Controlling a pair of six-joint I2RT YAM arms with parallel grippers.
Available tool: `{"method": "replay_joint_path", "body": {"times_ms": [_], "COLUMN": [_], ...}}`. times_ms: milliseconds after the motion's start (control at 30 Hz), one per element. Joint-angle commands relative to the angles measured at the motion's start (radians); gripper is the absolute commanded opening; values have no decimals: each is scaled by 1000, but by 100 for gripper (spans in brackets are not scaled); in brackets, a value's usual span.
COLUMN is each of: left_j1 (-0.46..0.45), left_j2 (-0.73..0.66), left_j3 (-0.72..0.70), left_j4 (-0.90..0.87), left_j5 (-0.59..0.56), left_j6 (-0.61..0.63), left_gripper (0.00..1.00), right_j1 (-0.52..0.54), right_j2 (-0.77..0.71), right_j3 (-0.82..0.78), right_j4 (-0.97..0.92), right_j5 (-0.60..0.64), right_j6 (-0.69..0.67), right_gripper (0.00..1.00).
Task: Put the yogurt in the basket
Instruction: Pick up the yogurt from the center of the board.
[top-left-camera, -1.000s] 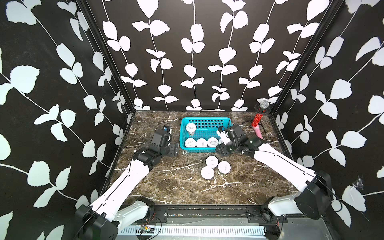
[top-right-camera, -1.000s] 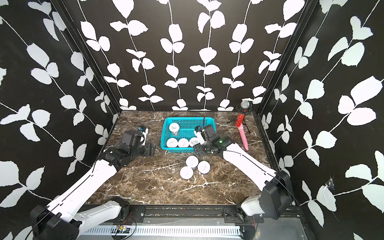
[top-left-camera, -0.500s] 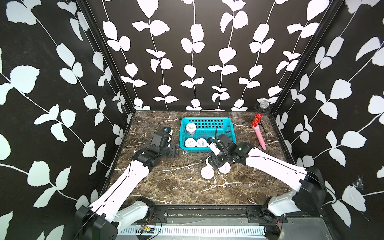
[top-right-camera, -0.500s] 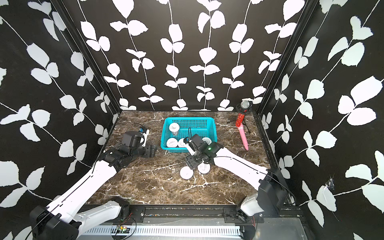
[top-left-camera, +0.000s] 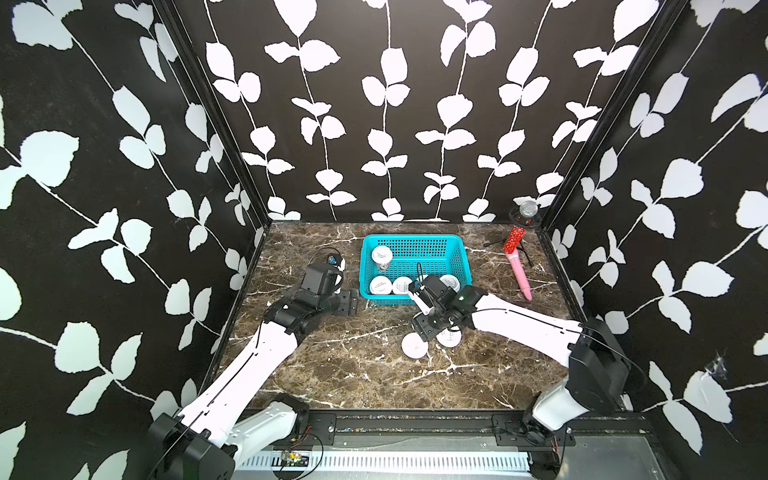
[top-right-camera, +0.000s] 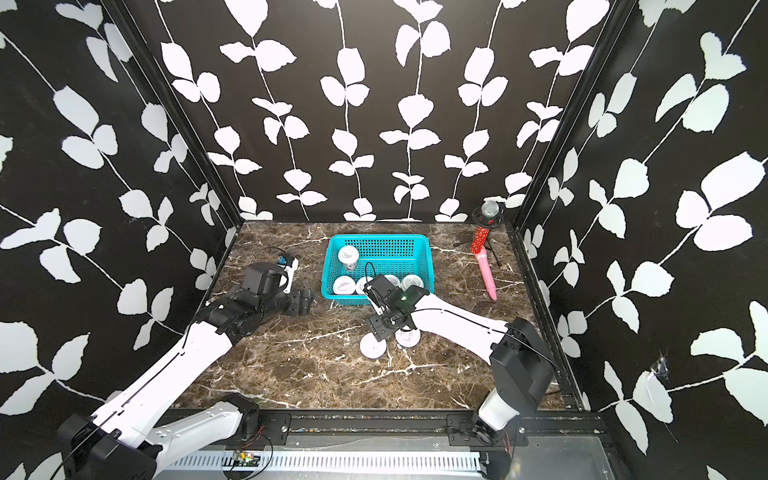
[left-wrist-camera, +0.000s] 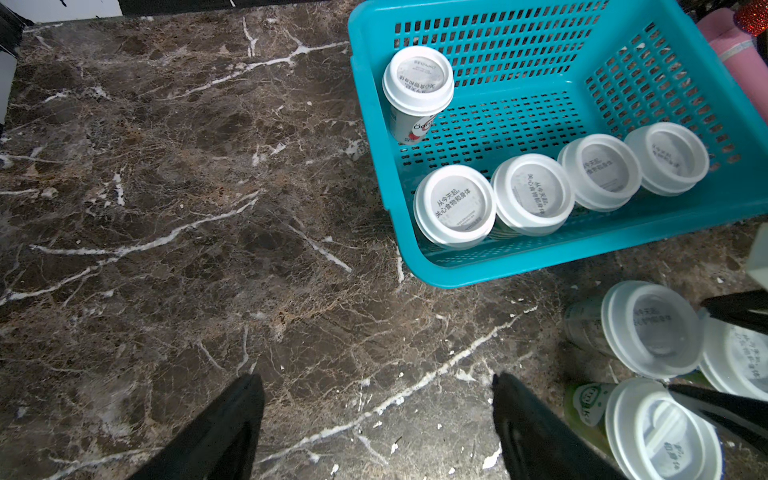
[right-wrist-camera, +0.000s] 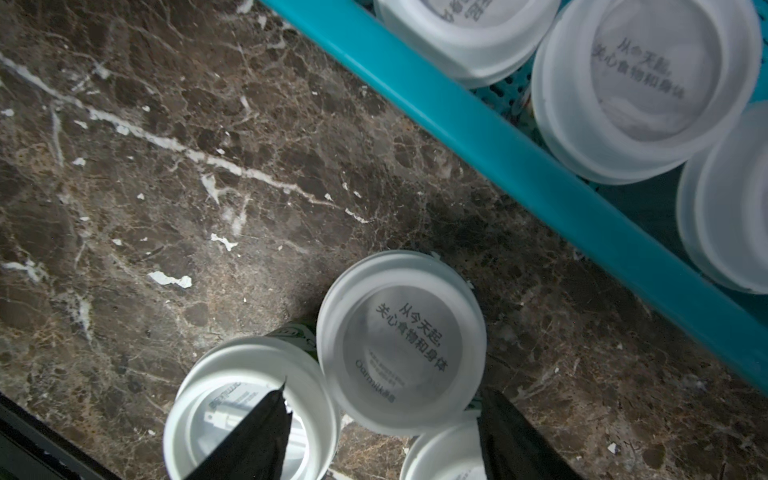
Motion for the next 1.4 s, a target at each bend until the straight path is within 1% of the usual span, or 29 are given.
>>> {"method": "replay_joint_path", "body": {"times_ms": [0, 100, 467, 967, 1233, 1367], "left_j1": [7, 6, 7, 7, 8, 8], "left_j2": [-20, -19, -16, -15, -14, -16], "left_j3": [-8, -9, -5, -5, -4, -4], "left_j4": [-18, -18, -21, -22, -22, -24], "left_j5": [4, 6, 6, 4, 6, 5], "left_j6": [12, 14, 17, 20, 21, 21], "left_gripper": [86, 86, 86, 86, 86, 86], "right_j1": [5, 6, 5, 5, 4, 4], "right_j2": [29, 35, 48, 72, 66, 81], "right_j3": [34, 39, 43, 59, 48, 55], "right_j4": [6, 9, 23, 30, 38, 39], "right_j5": [31, 40, 61, 75, 86, 78], "right_j6": [29, 42, 58, 75, 81, 84], "right_gripper": [71, 69, 67, 70, 74, 71]}}
